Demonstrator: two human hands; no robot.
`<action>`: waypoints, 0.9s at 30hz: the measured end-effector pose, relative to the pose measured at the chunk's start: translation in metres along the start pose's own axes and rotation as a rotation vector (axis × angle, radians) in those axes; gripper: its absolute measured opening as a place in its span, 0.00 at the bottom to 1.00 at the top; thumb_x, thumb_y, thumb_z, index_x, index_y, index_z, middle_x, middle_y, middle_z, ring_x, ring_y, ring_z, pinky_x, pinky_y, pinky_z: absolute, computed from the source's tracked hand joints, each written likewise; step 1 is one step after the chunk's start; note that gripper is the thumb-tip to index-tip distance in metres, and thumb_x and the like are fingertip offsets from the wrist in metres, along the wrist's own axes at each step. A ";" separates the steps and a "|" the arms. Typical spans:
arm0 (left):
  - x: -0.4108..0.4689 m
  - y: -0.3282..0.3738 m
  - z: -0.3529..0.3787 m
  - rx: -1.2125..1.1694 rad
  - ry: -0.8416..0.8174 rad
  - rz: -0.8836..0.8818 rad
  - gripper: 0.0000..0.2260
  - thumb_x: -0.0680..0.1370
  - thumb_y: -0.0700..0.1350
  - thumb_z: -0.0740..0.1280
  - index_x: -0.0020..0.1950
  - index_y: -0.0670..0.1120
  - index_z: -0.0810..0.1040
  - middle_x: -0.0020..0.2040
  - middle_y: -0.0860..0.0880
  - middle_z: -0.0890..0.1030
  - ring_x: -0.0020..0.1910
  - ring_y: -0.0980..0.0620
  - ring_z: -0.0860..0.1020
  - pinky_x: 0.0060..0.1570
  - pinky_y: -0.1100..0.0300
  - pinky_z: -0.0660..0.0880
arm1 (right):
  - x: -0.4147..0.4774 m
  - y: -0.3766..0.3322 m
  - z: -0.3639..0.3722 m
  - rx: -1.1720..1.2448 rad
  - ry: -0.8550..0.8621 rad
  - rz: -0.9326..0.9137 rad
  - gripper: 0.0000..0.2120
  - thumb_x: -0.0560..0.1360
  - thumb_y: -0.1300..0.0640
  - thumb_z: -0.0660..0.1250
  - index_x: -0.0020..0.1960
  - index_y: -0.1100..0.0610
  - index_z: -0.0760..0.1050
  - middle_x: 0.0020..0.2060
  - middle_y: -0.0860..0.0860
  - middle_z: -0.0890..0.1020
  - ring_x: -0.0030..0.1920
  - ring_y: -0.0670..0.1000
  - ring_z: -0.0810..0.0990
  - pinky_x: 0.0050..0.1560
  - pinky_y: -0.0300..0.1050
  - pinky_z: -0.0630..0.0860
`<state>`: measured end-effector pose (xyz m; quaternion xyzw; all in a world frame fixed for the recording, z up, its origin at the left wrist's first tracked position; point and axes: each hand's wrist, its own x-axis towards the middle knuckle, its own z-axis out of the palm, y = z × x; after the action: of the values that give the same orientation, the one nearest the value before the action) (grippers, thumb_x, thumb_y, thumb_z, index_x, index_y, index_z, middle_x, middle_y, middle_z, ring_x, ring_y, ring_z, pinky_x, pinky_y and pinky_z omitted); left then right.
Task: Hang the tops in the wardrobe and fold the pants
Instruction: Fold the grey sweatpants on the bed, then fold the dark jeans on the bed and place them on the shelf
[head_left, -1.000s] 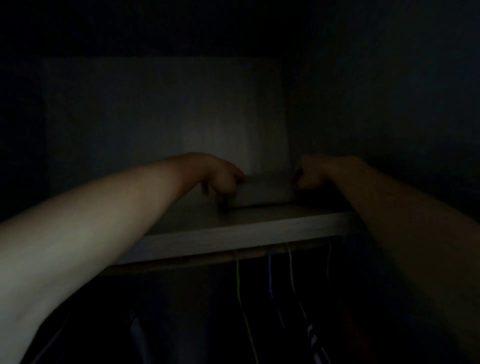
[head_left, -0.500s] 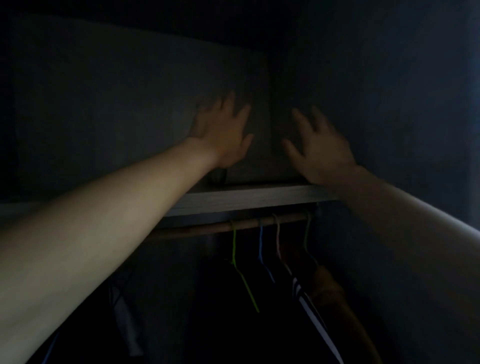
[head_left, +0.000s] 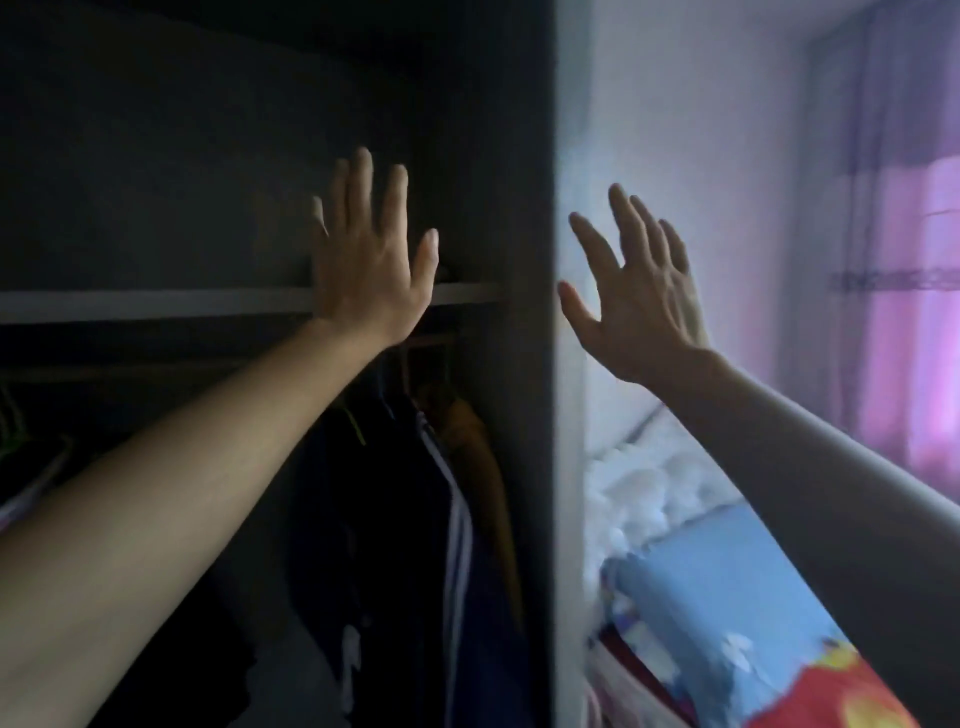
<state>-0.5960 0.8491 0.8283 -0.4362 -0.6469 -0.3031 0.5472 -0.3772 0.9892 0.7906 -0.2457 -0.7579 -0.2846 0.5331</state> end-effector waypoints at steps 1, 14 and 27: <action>-0.010 0.032 -0.003 -0.049 0.006 0.004 0.29 0.81 0.59 0.51 0.77 0.45 0.59 0.78 0.39 0.56 0.77 0.39 0.54 0.72 0.37 0.55 | -0.023 0.025 -0.022 -0.044 -0.017 0.021 0.29 0.80 0.42 0.55 0.77 0.53 0.61 0.77 0.62 0.58 0.76 0.63 0.60 0.75 0.60 0.59; -0.221 0.511 -0.031 -0.768 -0.442 0.200 0.29 0.81 0.57 0.54 0.77 0.42 0.61 0.78 0.38 0.58 0.77 0.40 0.56 0.71 0.37 0.58 | -0.400 0.288 -0.297 -0.532 -0.450 0.620 0.34 0.79 0.44 0.60 0.79 0.59 0.56 0.77 0.64 0.56 0.76 0.63 0.59 0.74 0.61 0.60; -0.327 0.846 -0.029 -1.149 -0.738 0.533 0.30 0.80 0.57 0.57 0.77 0.43 0.59 0.78 0.38 0.56 0.77 0.39 0.54 0.70 0.35 0.56 | -0.577 0.450 -0.480 -0.936 -0.729 1.108 0.38 0.75 0.48 0.66 0.80 0.57 0.54 0.77 0.64 0.55 0.75 0.64 0.60 0.71 0.60 0.60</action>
<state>0.1817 1.1169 0.4442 -0.8707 -0.3999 -0.2844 0.0336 0.4270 0.9395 0.4491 -0.8601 -0.4546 -0.1690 0.1582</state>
